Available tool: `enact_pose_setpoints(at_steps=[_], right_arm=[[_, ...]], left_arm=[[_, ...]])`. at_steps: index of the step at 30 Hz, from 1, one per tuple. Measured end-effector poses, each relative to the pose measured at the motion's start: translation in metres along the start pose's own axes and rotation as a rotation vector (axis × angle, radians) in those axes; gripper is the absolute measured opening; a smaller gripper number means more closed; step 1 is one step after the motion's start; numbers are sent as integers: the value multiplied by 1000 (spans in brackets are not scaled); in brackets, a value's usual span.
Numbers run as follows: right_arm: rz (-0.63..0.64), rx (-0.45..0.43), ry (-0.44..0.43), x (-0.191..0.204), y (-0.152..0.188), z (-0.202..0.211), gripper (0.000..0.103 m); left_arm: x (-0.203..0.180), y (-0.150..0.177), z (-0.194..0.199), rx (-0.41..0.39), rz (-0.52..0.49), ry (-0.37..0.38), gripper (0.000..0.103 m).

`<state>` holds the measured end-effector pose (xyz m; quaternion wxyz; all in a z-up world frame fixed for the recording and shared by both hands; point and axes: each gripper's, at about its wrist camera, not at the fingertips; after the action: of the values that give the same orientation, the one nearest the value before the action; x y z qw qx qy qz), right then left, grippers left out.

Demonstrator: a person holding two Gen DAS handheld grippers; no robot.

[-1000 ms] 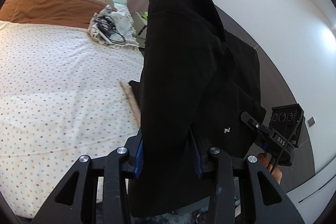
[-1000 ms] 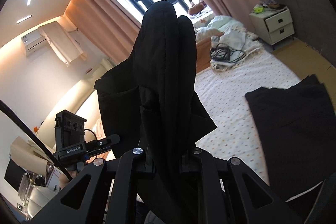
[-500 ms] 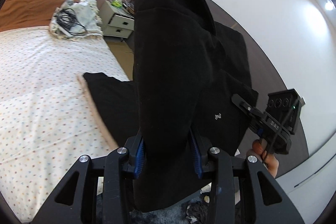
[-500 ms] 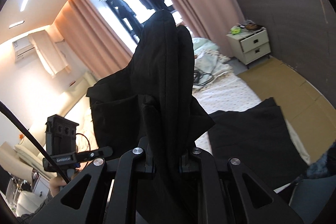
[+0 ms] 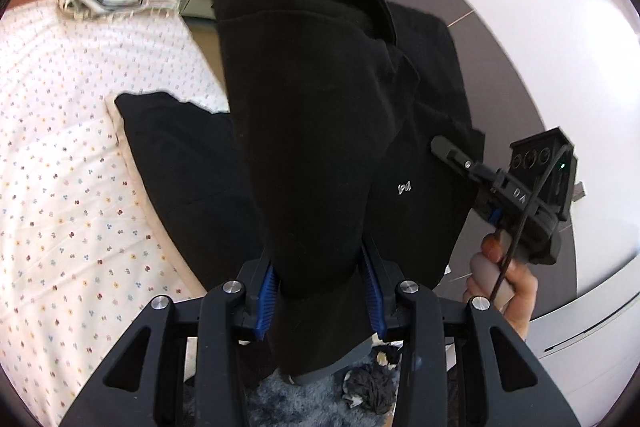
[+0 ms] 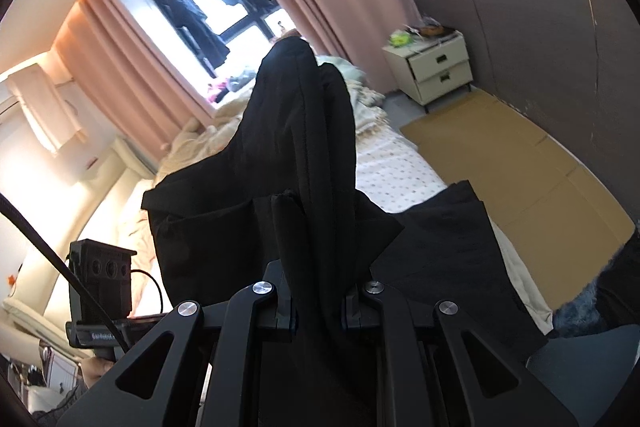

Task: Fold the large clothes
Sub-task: 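Carry the trousers with both tools over to the stack of folded clothes, then lower the trousers onto the stack and open both tools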

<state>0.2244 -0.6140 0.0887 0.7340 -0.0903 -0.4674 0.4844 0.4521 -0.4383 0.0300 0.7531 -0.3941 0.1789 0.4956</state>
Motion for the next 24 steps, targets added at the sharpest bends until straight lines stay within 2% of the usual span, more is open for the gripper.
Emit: enact_pose_setpoints(at_steps=[11,17,19,20,21,22,24], right_arm=[[-102,92,112,-5,-24,-85,11],[-262,166,179,-30,-39,-125,17],[-314,187,254,-37,-34,-137,28],[-328,189,278,-39,-35,-140,43],[-340,186,288,-38,-34,-141,64],[-357,172,289,-38,-33,-138,77],[-372,144,303,-36,-35,-125,78]], left_arm=[[70,-29,-64,85,79,-8,38],[98,-21,-91,120,130,-36,38],[104,-19,-97,144,147,-36,39],[108,-20,-100,152,157,-33,41],[107,-20,-99,153,159,-29,42],[108,-23,-98,151,152,-33,42],[103,-25,-94,152,125,-54,42]])
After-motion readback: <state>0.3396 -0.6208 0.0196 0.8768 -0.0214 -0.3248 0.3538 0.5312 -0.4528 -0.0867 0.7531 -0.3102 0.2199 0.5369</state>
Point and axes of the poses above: each gripper's, at about its wrist camera, not at the fingertips, and z roughly against the way its jaws point, x to its left, y to its underside, and after that the axes turned 3 degrees about -z, right-handed
